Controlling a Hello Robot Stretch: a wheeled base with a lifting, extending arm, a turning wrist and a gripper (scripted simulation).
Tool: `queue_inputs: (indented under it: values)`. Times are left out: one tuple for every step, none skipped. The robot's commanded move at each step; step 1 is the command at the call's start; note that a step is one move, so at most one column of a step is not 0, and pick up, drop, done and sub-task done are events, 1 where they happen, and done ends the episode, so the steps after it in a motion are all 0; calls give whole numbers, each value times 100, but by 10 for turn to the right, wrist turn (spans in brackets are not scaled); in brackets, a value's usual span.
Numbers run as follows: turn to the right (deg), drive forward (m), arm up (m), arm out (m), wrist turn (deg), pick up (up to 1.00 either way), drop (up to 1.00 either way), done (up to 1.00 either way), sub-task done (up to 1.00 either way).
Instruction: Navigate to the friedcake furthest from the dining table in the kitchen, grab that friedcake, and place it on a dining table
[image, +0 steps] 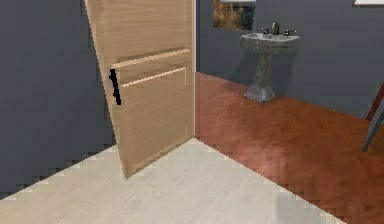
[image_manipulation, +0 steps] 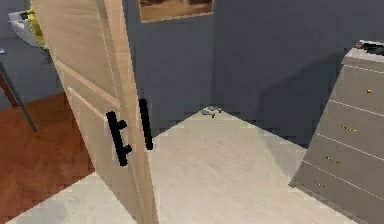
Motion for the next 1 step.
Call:
queue_inputs:
  values:
    - [150,0,0,0,0,0,0,0,0]
